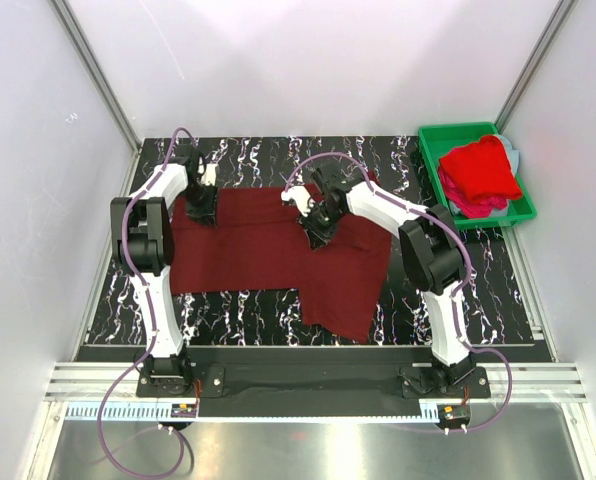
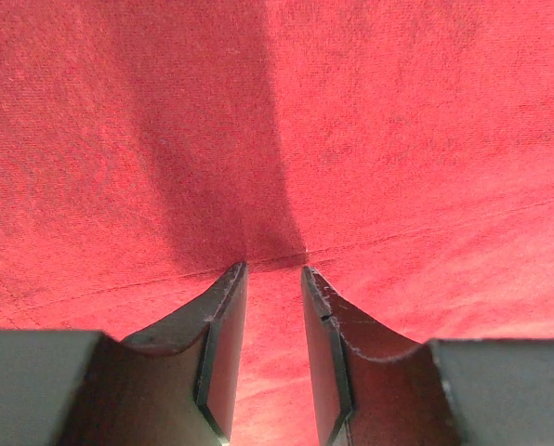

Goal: Fold and stack the t-shirts
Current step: Fold the tshirt

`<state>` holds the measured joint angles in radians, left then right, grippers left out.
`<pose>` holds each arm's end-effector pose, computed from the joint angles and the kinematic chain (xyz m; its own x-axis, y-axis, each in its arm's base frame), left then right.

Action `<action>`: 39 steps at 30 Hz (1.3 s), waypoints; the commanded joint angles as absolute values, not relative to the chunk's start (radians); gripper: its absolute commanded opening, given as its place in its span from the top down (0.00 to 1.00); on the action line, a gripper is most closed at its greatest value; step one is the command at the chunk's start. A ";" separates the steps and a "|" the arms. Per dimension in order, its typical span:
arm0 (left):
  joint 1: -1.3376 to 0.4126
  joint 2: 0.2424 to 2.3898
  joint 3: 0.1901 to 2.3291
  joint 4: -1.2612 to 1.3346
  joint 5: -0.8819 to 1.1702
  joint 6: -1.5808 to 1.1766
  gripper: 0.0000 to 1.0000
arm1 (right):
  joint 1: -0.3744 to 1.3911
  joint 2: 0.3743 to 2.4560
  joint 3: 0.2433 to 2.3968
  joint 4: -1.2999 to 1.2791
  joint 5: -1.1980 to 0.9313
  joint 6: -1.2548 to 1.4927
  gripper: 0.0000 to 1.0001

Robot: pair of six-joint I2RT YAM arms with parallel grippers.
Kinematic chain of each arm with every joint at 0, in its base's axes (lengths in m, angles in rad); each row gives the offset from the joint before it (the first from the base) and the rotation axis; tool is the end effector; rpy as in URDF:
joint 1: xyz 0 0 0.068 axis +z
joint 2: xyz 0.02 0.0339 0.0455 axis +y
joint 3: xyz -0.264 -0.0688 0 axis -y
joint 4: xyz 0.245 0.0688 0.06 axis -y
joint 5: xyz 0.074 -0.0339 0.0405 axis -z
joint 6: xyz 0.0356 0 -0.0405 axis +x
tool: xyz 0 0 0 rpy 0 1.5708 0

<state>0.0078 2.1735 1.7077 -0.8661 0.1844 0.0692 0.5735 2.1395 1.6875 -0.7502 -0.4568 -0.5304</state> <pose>0.4413 -0.0031 0.1687 -0.9668 0.0604 -0.2484 0.1028 0.9815 -0.1614 0.3669 0.2557 0.1841 -0.3621 -0.7743 -0.5189 -0.9316 0.3199 0.1727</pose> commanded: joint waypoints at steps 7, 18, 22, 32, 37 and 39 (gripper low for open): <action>0.006 2.112 1.710 -0.848 0.192 0.063 0.65 | 0.578 2.145 1.736 -0.713 -0.381 -0.534 0.80; 0.006 2.109 1.707 -0.847 0.195 0.060 0.65 | 0.540 2.146 1.738 -0.654 -0.258 -0.519 0.81; 0.006 2.109 1.703 -0.848 0.195 0.060 0.65 | 0.522 2.155 1.752 -0.635 -0.201 -0.515 0.82; 0.006 2.109 1.706 -0.847 0.193 0.060 0.65 | 0.483 2.171 1.790 -0.598 -0.098 -0.515 0.82; 0.005 2.109 1.707 -0.847 0.192 0.063 0.64 | 0.489 2.114 1.793 -0.627 -0.169 -0.517 0.64; 0.005 2.109 1.706 -0.847 0.190 0.060 0.64 | 0.495 2.091 1.783 -0.637 -0.182 -0.523 0.59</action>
<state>0.0078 2.1731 1.7077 -0.8665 0.1841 0.0692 0.4843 2.1719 1.7573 -0.6270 -0.1432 -0.5186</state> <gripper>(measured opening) 0.352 0.393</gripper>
